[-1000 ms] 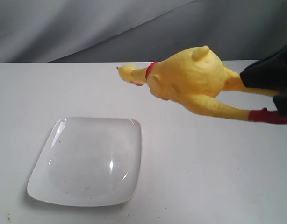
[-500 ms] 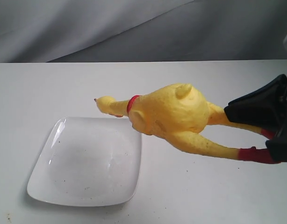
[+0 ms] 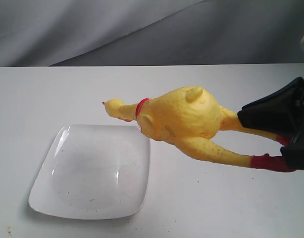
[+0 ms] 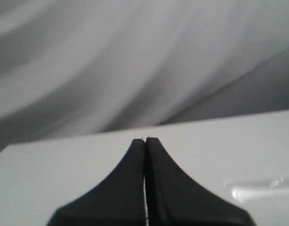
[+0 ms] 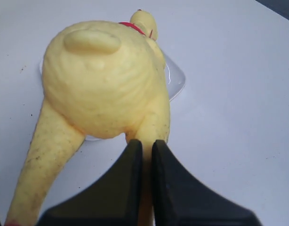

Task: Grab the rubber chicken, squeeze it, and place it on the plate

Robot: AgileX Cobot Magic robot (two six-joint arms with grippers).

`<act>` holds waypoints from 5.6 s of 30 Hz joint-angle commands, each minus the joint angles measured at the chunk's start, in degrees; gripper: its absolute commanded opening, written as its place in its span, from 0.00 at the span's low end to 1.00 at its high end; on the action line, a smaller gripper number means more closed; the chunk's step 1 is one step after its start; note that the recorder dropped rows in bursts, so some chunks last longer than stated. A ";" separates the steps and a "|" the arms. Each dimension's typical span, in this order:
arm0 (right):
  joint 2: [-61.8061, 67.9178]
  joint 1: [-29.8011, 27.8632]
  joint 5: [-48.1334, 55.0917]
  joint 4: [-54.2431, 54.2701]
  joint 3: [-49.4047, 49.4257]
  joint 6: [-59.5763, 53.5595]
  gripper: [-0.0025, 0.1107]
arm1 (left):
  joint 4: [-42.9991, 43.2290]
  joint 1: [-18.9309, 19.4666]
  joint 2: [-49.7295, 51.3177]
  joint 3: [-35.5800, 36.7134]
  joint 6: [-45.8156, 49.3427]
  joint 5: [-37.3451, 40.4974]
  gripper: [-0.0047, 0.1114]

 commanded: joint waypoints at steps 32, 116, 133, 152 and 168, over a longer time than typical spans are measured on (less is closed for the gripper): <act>-0.57 0.25 -1.19 3.31 -0.01 -0.57 0.02 | 50.18 0.11 1.31 0.30 -55.82 -50.35 0.33; -0.57 0.25 1.99 8.68 -0.01 -0.84 0.02 | 29.20 -42.87 79.25 -31.36 14.44 -47.04 0.04; -0.57 0.25 1.99 8.68 -0.01 -0.84 0.02 | 26.94 -42.87 79.25 -31.36 8.72 -43.36 0.81; -0.57 0.25 1.87 8.46 -0.01 -0.96 0.02 | 27.35 -42.87 79.25 -31.36 8.49 -42.61 0.57; -0.57 0.25 1.87 8.46 -0.01 -0.96 0.02 | 30.10 -42.87 79.25 -31.36 8.70 -42.61 0.05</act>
